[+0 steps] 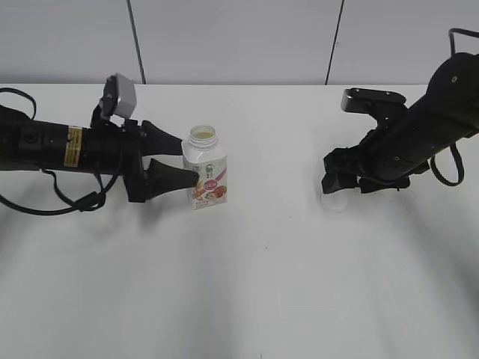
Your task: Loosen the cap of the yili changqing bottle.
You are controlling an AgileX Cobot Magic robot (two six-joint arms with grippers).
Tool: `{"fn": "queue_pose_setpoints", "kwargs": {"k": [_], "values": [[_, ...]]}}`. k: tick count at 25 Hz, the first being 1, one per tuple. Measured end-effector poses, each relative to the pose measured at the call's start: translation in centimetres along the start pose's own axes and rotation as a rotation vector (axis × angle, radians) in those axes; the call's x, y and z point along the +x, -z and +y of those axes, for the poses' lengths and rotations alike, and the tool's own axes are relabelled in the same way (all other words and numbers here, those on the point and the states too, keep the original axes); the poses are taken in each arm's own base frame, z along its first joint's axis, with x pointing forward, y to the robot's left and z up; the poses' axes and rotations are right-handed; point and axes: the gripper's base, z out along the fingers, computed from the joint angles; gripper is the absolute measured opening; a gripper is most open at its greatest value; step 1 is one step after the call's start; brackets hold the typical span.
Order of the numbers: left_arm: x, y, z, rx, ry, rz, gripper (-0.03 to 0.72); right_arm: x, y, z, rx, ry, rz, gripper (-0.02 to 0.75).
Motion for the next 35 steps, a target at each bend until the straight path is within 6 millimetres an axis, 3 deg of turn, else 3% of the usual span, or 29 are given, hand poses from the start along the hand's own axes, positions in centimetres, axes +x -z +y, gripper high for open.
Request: {"fn": "queue_pose_setpoints", "kwargs": {"k": [9, 13, 19, 25, 35], "values": [[1.5, 3.8, 1.4, -0.028, 0.014, 0.024, 0.538, 0.0, 0.0, 0.0, -0.003, 0.001, 0.004, 0.568], [0.6, 6.2, 2.4, -0.141, -0.019, 0.061, 0.538, -0.8, 0.3, 0.2, -0.006, 0.008, -0.019, 0.568], [-1.3, 10.1, 4.2, -0.411, 0.0, 0.134, 0.53, -1.6, 0.6, 0.3, -0.007, 0.018, -0.044, 0.568], [-3.3, 13.2, 5.6, -0.72, 0.102, 0.132, 0.473, -3.2, 1.4, 0.6, -0.009, 0.05, -0.082, 0.568], [-2.3, 17.9, 6.3, -1.192, 0.395, 0.345, 0.46, -6.7, 4.2, 0.9, 0.071, 0.287, -0.052, 0.568]]}}
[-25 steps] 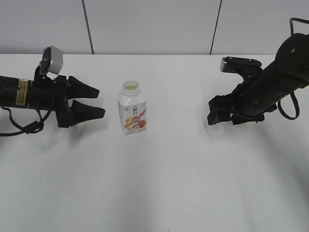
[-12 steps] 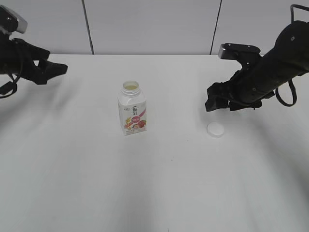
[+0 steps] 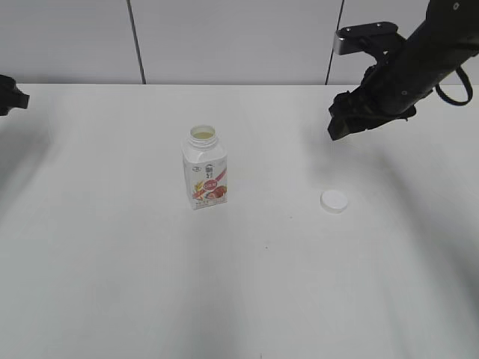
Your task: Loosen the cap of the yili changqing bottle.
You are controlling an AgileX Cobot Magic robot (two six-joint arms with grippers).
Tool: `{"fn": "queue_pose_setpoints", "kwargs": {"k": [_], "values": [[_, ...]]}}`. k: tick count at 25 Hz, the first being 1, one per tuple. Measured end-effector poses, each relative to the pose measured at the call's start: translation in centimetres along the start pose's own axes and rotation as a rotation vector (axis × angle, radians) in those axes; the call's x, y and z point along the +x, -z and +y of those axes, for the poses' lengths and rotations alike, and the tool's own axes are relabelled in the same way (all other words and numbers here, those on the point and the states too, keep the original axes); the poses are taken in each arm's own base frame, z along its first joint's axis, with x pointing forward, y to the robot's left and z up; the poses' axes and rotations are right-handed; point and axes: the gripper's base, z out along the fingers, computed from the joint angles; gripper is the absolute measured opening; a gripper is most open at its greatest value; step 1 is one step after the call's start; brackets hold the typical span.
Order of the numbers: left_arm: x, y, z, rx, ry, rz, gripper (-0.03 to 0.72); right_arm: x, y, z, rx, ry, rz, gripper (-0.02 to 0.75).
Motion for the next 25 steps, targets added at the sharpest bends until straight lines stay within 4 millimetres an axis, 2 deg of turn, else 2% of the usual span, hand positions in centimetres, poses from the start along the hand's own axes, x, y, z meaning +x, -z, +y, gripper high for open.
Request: {"fn": "queue_pose_setpoints", "kwargs": {"k": [6, 14, 20, 25], "values": [[0.0, 1.5, 1.4, -0.145, 0.189, 0.075, 0.448, -2.4, 2.7, -1.4, 0.134, 0.086, 0.043, 0.568], [0.5, 3.3, 2.0, -0.194, 0.196, 0.255, 0.426, -4.5, 7.0, -3.7, 0.253, 0.017, 0.09, 0.568], [-1.7, 4.7, 2.0, -0.086, 0.204, 0.378, 0.421, -3.8, 9.0, -7.1, 0.28, -0.137, 0.138, 0.568], [-3.3, 6.0, 2.3, -0.034, 0.215, 0.473, 0.421, -2.5, 9.6, -8.6, 0.229, -0.238, 0.212, 0.568]]}}
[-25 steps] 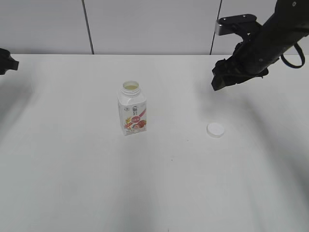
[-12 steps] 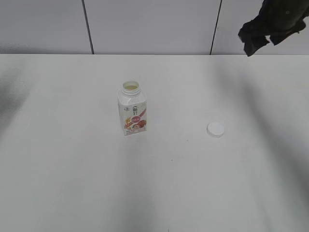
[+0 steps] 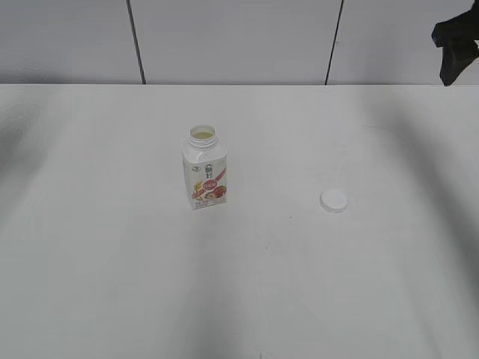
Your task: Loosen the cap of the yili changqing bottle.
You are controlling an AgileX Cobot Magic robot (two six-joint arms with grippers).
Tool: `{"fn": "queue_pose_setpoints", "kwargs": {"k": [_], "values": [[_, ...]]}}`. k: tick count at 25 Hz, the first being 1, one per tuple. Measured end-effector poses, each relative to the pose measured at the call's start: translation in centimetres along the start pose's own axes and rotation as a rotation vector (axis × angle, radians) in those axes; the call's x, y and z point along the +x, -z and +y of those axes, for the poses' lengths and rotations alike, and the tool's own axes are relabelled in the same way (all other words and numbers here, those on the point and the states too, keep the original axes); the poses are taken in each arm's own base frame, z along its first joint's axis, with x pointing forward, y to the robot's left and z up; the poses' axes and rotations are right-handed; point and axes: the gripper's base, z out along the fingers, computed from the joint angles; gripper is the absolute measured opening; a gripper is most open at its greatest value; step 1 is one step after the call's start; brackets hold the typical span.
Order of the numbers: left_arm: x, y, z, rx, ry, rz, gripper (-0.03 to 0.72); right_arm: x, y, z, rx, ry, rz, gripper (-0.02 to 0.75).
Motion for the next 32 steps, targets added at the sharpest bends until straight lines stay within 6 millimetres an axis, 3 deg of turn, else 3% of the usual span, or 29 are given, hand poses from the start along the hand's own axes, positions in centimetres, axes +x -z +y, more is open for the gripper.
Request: {"fn": "queue_pose_setpoints", "kwargs": {"k": [3, 10, 14, 17, 23, 26, 32], "values": [[0.1, 0.8, 0.1, 0.003, 0.001, 0.08, 0.418, 0.2, 0.8, -0.6, -0.025, -0.029, -0.018, 0.568], [1.9, 1.8, -0.1, 0.038, 0.023, 0.281, 0.418, 1.4, 6.5, -0.7, -0.034, -0.039, -0.144, 0.568], [2.4, 3.1, -0.3, 0.072, 0.046, 0.311, 0.417, 3.0, 8.0, -0.5, -0.038, -0.041, -0.157, 0.563], [2.4, 5.0, -0.5, 0.109, 0.072, 0.262, 0.417, 5.3, 9.2, -0.3, -0.039, -0.044, -0.155, 0.551], [3.2, 11.4, 0.0, 0.124, 0.097, 0.094, 0.416, 11.4, 11.3, 0.5, -0.04, -0.044, -0.15, 0.544], [4.8, 14.0, 0.1, 0.121, 0.101, 0.036, 0.416, 14.3, 12.1, 0.9, -0.039, -0.046, -0.158, 0.543], [9.2, 16.3, -0.2, 0.124, 0.105, 0.004, 0.415, 19.0, 13.8, 1.4, -0.026, -0.048, -0.214, 0.543]]}}
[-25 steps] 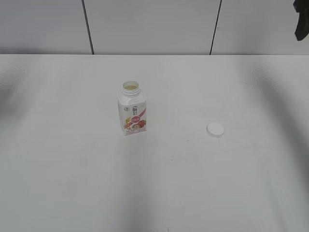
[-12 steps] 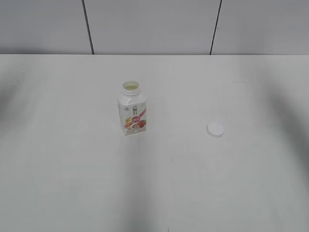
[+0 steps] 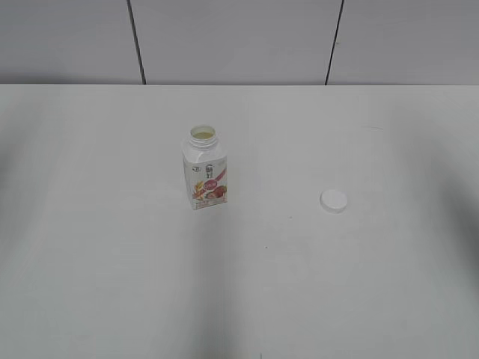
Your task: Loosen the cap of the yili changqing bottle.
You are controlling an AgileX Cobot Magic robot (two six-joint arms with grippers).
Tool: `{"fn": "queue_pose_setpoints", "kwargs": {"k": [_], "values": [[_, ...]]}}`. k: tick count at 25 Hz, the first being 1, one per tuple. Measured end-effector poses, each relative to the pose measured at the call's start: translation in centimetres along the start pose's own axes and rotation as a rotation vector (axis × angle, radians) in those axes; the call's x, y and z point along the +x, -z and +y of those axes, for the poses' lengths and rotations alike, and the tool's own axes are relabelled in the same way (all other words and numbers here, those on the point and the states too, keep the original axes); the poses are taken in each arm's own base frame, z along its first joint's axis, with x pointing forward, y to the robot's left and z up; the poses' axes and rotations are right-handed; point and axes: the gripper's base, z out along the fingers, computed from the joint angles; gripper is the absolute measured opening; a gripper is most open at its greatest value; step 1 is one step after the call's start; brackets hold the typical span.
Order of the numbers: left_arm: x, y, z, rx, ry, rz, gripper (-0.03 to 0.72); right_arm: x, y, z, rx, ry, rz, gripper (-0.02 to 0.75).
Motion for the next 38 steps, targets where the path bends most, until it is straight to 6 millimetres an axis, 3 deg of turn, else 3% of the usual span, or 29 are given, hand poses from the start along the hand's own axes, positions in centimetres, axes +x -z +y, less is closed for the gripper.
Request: {"fn": "queue_pose_setpoints", "kwargs": {"k": [6, 13, 23, 30, 38], "values": [[5.0, 0.3, -0.3, 0.022, 0.008, 0.013, 0.415, 2.8, 1.7, 0.3, -0.002, -0.012, -0.058, 0.543], [11.4, 0.7, -0.4, 0.026, 0.01, -0.066, 0.415, 7.0, 1.8, 0.7, -0.002, -0.038, -0.07, 0.543], [19.2, 0.9, -0.6, 0.035, 0.009, -0.279, 0.415, 12.8, -0.7, 1.3, -0.006, -0.058, -0.028, 0.543], [22.2, 2.4, -0.6, 0.034, 0.005, -0.475, 0.415, 15.2, -2.2, 1.5, 0.001, -0.056, -0.021, 0.543], [24.5, 3.4, -0.7, 0.035, 0.001, -0.629, 0.415, 16.1, -2.8, 1.6, 0.003, -0.059, -0.11, 0.543]]}}
